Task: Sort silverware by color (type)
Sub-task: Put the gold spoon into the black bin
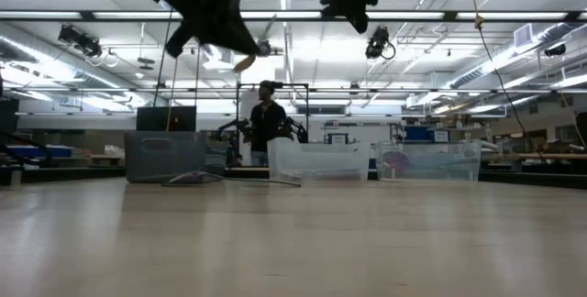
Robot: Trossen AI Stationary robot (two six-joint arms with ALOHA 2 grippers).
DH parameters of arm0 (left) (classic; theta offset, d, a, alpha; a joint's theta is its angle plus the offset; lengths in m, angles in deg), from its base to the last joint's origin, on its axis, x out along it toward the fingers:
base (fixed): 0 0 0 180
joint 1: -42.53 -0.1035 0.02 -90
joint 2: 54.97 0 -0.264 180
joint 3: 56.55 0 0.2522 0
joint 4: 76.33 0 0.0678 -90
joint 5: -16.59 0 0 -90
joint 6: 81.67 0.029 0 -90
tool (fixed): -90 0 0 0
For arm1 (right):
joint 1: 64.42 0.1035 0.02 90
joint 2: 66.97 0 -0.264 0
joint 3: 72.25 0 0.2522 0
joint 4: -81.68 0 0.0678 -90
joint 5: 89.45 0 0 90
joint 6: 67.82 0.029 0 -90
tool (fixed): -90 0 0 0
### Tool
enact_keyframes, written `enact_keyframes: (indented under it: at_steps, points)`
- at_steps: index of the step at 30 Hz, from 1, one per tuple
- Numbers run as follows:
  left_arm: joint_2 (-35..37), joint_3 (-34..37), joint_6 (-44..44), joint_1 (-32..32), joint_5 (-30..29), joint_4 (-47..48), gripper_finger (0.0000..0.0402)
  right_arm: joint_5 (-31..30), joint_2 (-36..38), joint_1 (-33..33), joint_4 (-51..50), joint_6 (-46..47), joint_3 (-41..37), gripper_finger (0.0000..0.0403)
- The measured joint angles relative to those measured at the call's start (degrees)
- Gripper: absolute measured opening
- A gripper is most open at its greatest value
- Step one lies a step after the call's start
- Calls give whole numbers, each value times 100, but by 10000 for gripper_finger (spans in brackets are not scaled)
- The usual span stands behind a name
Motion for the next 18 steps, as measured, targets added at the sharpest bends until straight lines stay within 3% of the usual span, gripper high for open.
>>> enact_keyframes:
  at_steps: [8, 18]
  points:
    - [146, -2, 1579, -402, -394, -2093, 5, -52, 98, 356, 121, -1, 0, 120]
    - [144, -2, 2733, -902, -414, -4278, 5, -1661, 96, 1172, 898, -22, -46, 120]
